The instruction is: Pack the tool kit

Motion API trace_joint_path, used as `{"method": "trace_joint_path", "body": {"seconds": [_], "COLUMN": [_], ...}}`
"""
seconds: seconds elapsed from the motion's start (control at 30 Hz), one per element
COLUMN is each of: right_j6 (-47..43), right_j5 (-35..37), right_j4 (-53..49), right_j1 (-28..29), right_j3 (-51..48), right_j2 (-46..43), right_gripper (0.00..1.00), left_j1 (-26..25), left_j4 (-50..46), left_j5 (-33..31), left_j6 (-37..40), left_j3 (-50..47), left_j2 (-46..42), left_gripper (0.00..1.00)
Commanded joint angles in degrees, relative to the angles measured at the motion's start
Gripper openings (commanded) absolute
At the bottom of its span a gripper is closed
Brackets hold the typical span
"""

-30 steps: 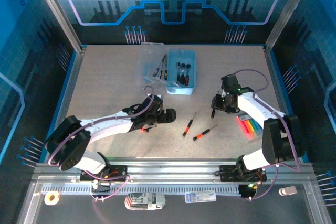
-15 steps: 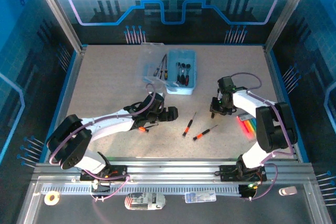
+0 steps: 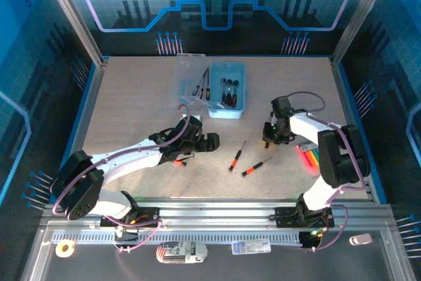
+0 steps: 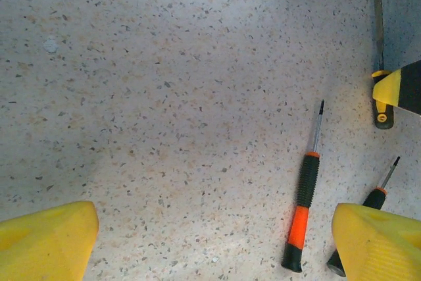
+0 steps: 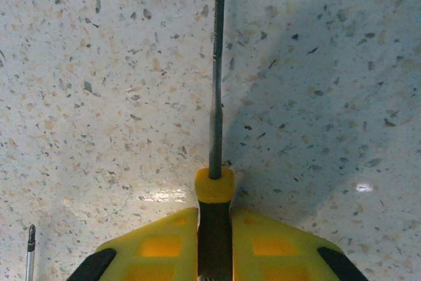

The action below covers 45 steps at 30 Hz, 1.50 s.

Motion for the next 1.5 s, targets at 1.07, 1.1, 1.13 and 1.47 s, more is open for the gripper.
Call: {"method": "trace_joint_path", "body": {"seconds": [1.07,1.1,1.13,1.47], "right_j6": [2.0,1.9,2.0,3.8], "right_j5": [-4.2,-3.8,-3.7,-2.9], "right_j4": [-6.4,-6.7,-7.5,-7.4], "right_j1": [18.4,18.4,18.1,16.2], "right_j3": [55.2,56.4,57.8,58.7], "right_j2": [26.3,27.3,28.6,32.5], "right_gripper": [0.13,0.13,0.13,0.13], "left_j1": [13.8,13.8,13.7,13.8], "left_j4": [-16.8,-17.3,-17.8,-16.3], "left_j5": [-11.5,-11.8,-12.2,-11.5], "left_j6": [-7.3,-7.2,-7.3,-8.2], "left_j3": [-16.8,-17.0,-17.3,-19.0], "left_j2": [-37.6,-38.4,-39.1,-40.6], "left_gripper": [0.99,0.99,0.99,0.99]}}
